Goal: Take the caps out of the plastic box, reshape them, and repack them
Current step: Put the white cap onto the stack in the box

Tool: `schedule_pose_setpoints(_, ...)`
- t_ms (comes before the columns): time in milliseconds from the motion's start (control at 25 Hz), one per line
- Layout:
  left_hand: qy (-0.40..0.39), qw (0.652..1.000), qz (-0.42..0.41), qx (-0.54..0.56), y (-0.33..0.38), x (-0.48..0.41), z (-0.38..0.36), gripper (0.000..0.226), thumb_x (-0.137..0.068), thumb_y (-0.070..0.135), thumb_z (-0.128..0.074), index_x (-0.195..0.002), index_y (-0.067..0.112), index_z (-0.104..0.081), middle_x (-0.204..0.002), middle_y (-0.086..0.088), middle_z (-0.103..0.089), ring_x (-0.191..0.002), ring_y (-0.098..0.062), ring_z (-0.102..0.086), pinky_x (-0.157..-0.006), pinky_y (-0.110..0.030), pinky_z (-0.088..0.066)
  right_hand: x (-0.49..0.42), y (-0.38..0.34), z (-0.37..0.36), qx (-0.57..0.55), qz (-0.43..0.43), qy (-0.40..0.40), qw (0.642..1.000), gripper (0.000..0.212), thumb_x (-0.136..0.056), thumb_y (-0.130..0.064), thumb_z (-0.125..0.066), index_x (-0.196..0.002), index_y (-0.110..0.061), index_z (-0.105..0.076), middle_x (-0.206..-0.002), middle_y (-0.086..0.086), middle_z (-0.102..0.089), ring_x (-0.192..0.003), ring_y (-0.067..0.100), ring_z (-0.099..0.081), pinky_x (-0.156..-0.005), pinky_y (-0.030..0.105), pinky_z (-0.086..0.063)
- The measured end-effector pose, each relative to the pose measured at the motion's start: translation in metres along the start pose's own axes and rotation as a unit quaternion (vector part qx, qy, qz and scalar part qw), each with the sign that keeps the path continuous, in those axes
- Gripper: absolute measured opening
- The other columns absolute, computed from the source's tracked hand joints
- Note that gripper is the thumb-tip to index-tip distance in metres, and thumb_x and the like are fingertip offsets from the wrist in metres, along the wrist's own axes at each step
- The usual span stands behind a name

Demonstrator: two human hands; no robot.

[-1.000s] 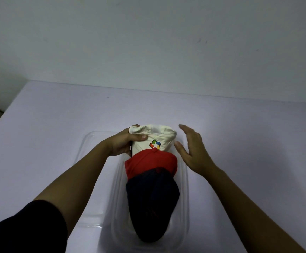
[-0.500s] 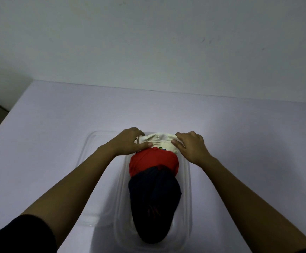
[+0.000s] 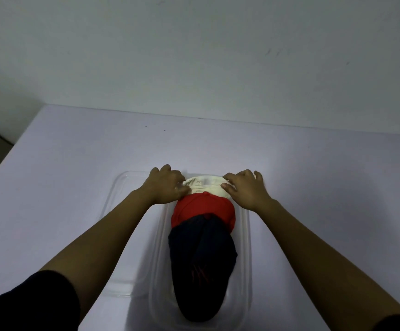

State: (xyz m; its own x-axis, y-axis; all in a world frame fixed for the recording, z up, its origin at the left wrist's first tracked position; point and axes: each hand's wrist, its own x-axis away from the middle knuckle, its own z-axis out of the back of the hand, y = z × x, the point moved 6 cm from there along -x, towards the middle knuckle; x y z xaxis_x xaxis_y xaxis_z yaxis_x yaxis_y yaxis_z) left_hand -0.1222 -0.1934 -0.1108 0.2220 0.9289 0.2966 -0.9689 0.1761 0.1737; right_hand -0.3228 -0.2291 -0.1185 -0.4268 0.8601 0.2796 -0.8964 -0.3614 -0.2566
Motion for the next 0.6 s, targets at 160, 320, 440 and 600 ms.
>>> schedule_pose_setpoints(160, 0.007, 0.993, 0.017, -0.116, 0.006, -0.002, -0.005, 0.039, -0.098, 0.043, -0.028, -0.114, 0.018, -0.054, -0.100, -0.006, -0.064, -0.112, -0.024, -0.042, -0.084, -0.039, -0.027, -0.001, 0.000, -0.007, 0.046, -0.016, -0.037, 0.998, 0.041, -0.097, -0.046, -0.033, -0.124, -0.023, -0.054, -0.115, 0.007, -0.064, -0.128, 0.024, -0.040, -0.112, 0.060, 0.001)
schedule_pose_setpoints(320, -0.009, 0.986, 0.049, -0.158, 0.009, -0.007, -0.011, 0.036, -0.099, 0.038, -0.031, -0.119, 0.015, -0.050, -0.102, -0.006, -0.065, -0.114, -0.026, -0.041, -0.086, -0.040, -0.028, -0.001, -0.012, -0.009, 0.101, 0.010, -0.003, 0.995, 0.037, -0.097, -0.043, -0.036, -0.122, -0.025, -0.056, -0.115, 0.005, -0.066, -0.132, 0.021, -0.038, -0.112, 0.059, 0.004)
schedule_pose_setpoints(440, 0.138, 0.987, 0.042, -0.077, 0.011, 0.002, 0.009, 0.039, -0.096, 0.041, -0.035, -0.102, 0.012, -0.061, -0.082, -0.007, -0.068, -0.098, -0.029, -0.055, -0.075, -0.039, -0.032, 0.009, -0.013, 0.004, -0.007, 0.027, 0.120, 0.992, 0.035, -0.095, -0.039, -0.040, -0.113, -0.020, -0.063, -0.107, -0.001, -0.070, -0.118, 0.026, -0.053, -0.108, 0.054, -0.020)
schedule_pose_setpoints(600, 0.193, 0.952, 0.005, 0.237, 0.015, 0.030, 0.021, 0.027, -0.094, 0.029, -0.047, -0.097, 0.010, -0.067, -0.089, -0.001, -0.070, -0.084, -0.021, -0.059, -0.073, -0.027, -0.040, 0.046, -0.002, 0.015, -0.168, 0.044, 0.198, 0.965, 0.047, -0.089, -0.053, -0.034, -0.091, -0.021, -0.069, -0.085, -0.010, -0.069, -0.088, 0.021, -0.058, -0.079, 0.038, -0.042)
